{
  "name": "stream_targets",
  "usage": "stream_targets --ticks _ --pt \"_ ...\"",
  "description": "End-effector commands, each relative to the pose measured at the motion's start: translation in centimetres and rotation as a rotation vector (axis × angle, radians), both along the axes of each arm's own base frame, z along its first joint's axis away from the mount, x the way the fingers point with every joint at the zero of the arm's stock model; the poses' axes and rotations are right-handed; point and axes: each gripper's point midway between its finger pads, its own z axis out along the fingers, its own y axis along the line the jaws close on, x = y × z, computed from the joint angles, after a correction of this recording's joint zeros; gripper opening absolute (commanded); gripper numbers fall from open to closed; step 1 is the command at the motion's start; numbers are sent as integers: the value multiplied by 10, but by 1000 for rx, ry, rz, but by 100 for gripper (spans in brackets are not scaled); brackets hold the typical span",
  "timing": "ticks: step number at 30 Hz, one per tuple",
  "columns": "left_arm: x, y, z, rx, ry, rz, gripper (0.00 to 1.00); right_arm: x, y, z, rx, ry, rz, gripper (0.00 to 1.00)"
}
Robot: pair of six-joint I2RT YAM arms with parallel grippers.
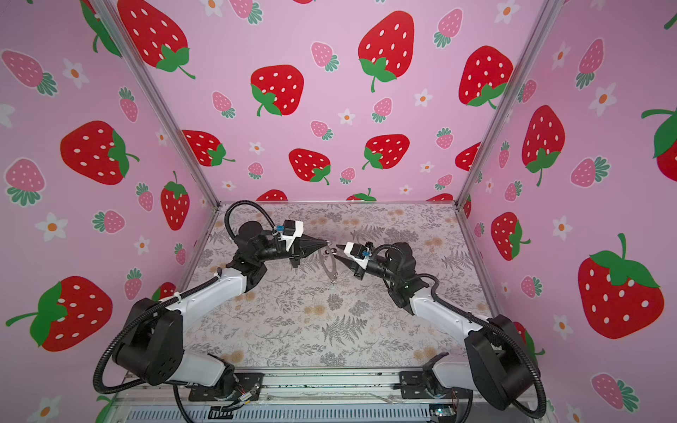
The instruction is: Put the keys on the keyring
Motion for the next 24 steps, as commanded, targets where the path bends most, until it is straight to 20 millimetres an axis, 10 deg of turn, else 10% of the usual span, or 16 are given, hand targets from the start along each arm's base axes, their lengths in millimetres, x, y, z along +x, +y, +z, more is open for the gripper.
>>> stream_targets --ticks 1,24 --pt "-8 -6 9 -28 -33 -50 0 -2 3 32 83 -49 34 30" --pt "-11 -9 18 -45 -70 -60 0 0 11 17 35 16 81 16"
